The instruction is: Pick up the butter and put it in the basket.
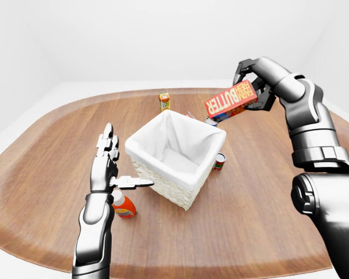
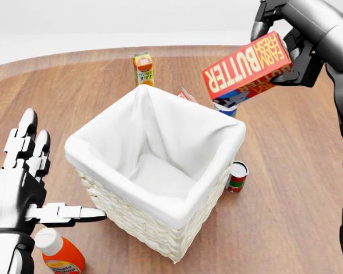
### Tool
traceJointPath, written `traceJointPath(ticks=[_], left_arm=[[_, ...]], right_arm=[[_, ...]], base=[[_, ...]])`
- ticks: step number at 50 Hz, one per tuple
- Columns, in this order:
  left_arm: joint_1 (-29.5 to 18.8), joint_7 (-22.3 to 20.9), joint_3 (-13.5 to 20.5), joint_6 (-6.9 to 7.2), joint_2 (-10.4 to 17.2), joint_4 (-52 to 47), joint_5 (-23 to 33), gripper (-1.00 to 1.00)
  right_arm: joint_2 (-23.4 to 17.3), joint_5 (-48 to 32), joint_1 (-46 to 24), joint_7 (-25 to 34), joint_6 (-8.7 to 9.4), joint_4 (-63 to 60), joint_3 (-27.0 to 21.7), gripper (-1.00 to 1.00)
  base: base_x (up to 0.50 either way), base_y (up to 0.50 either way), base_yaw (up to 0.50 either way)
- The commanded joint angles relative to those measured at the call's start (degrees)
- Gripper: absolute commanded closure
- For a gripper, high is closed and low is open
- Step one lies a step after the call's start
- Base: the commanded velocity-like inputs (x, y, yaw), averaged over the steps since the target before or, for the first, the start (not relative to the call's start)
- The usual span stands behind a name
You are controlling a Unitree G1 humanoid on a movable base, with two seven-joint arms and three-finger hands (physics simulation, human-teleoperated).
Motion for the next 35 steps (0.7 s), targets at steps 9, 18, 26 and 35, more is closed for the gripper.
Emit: traceJointPath(ticks=[9, 18, 26, 35], left_arm=[[-0.1, -0.62, 0.92, 0.0, 0.43, 1.5, -1.33, -1.0], [-0.18, -0.79, 1.25, 0.0, 0.55, 2.75, -1.89, -1.0], [-0.23, -1.38, 1.76, 0.0, 0.78, 4.1, -2.88, -1.0], [-0.64, -2.27, 2.53, 0.0, 1.27, 6.42, -4.38, -1.0]], right_arm=[[11.89, -6.47, -12.39, -8.08, 0.0, 16.04, 4.31, 1.0], [16.31, -9.4, -16.48, -12.89, 0.0, 24.46, 5.24, 1.0], [18.68, -11.59, -18.37, -15.32, 0.0, 27.14, 5.89, 1.0], [21.11, -15.43, -18.41, -19.55, 0.0, 28.18, 6.78, 1.0]], base=[[0.0, 0.0, 0.0], [0.0, 0.0, 0.0], [0.0, 0.0, 0.0], [0.0, 0.0, 0.0]])
